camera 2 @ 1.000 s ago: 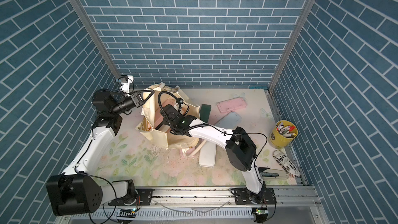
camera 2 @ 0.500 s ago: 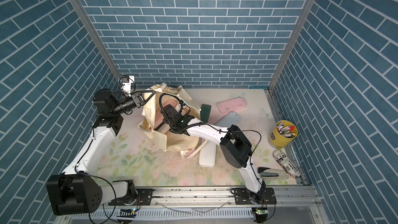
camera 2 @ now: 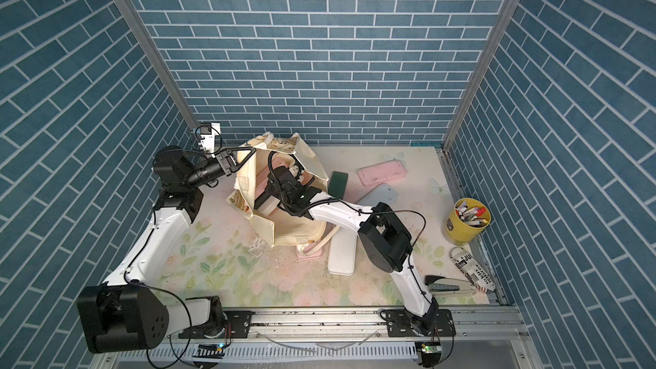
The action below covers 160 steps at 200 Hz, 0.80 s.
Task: Take out the pencil case from the canvas bag
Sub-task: Pick up the pencil case from the canvas bag.
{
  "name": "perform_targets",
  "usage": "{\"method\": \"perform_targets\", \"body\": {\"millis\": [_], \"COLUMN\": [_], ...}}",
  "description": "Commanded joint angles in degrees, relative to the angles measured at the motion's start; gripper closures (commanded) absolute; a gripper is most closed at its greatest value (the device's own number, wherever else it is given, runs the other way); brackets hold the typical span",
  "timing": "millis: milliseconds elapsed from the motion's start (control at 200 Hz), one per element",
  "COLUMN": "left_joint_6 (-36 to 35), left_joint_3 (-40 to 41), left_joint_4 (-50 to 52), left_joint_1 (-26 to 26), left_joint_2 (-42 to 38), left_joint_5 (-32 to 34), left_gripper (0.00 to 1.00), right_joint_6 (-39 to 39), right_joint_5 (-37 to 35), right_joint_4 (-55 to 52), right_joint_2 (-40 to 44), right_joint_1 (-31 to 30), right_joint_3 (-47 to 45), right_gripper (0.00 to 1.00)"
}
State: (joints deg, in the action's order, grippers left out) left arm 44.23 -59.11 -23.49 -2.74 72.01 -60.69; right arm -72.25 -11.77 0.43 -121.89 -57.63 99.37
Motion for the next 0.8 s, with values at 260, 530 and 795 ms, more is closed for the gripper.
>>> {"method": "perform_targets", "body": {"millis": [260, 530, 795], "left_joint_6": [0.86, 0.86, 0.94], "left_joint_3": [-0.74, -0.66, -0.65], "left_joint_4": [-8.47, -8.52, -8.62], "left_joint_1": [0.57, 0.55, 0.59], "left_joint_2": [-0.9, -0.46, -0.33], "left_joint_5": [-1.98, -1.68, -1.72], "left_gripper": [0.98, 0.98, 0.97], "right_joint_6": [-3.28, -3.88, -5.36], "right_joint_5": [1.58, 5.08, 6.01], "right_joint_4": [5.1, 23.06, 28.4], "right_joint_2": [-2.31, -0.14, 0.55], "right_joint_1": [1.07, 1.76, 2.46], "right_joint_3": [1.27, -7.92, -11.51], "right_gripper": [0.51, 0.5, 0.47]}}
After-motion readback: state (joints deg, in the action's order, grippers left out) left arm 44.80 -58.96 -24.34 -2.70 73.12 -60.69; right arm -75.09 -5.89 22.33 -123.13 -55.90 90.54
